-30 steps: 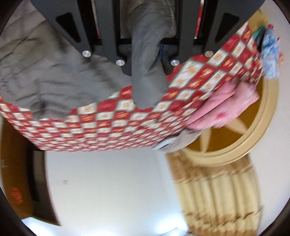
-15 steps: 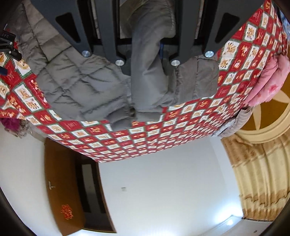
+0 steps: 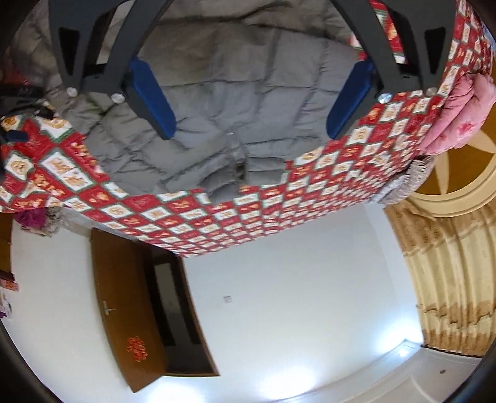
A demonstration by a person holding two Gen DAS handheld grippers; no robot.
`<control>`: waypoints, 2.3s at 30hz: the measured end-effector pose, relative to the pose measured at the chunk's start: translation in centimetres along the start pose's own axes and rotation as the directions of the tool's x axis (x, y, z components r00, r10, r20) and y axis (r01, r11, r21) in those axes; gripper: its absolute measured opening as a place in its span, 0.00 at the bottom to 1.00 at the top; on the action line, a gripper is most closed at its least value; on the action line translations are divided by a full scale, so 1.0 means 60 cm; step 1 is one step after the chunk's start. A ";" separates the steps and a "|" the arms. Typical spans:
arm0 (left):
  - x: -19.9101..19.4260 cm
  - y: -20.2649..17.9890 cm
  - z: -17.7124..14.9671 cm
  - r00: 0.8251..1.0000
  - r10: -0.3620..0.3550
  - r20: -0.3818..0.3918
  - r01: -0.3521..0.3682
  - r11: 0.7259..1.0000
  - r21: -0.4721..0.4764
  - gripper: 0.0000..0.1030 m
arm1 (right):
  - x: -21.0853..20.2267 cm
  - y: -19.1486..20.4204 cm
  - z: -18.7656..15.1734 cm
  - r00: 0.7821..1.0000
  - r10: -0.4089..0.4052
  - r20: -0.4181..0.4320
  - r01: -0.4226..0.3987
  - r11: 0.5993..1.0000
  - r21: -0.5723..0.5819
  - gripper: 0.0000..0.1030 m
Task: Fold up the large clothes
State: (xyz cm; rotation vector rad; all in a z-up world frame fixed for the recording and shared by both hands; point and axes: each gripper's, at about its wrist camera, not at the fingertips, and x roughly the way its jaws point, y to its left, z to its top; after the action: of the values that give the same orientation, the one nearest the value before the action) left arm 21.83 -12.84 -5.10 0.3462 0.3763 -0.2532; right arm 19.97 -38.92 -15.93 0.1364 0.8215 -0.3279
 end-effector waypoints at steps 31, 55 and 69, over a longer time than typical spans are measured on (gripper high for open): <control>0.179 0.296 -0.131 0.909 0.249 -0.333 -0.329 0.921 -0.209 1.00 | 0.020 0.246 0.040 0.887 0.441 -0.141 -0.447 0.894 -0.016 0.16; 0.293 0.137 -0.137 0.926 0.058 -0.373 -0.128 0.978 -0.166 1.00 | 0.036 0.333 0.073 0.949 0.314 -0.007 -0.314 0.948 -0.053 0.52; 0.315 0.132 -0.160 0.912 0.013 -0.411 -0.110 0.971 -0.212 1.00 | 0.077 0.339 0.039 0.959 0.285 -0.002 -0.284 0.955 -0.090 0.53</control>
State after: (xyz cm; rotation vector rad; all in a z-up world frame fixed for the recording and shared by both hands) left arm 38.23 -5.39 -18.79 0.1778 0.8000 -0.0697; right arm 31.41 -21.40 -17.87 0.1666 0.7920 -0.0197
